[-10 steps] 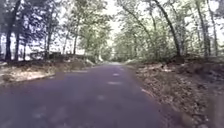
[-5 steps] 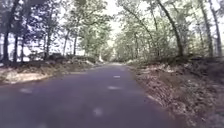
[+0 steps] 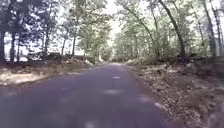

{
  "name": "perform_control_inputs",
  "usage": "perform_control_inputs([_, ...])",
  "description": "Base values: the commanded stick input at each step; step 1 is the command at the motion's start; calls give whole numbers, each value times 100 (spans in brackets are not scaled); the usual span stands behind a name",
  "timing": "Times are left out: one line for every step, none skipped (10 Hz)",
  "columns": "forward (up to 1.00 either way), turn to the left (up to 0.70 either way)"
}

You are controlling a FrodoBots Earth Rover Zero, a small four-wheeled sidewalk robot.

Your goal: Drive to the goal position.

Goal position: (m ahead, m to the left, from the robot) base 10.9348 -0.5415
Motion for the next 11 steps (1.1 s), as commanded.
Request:
perform_control_inputs([70,0])
perform_control_inputs([70,0])
perform_control_inputs([70,0])
perform_control_inputs([70,0])
perform_control_inputs([70,0])
perform_control_inputs([70,0])
perform_control_inputs([70,0])
perform_control_inputs([70,0])
perform_control_inputs([70,0])
perform_control_inputs([70,0])
perform_control_inputs([70,0])
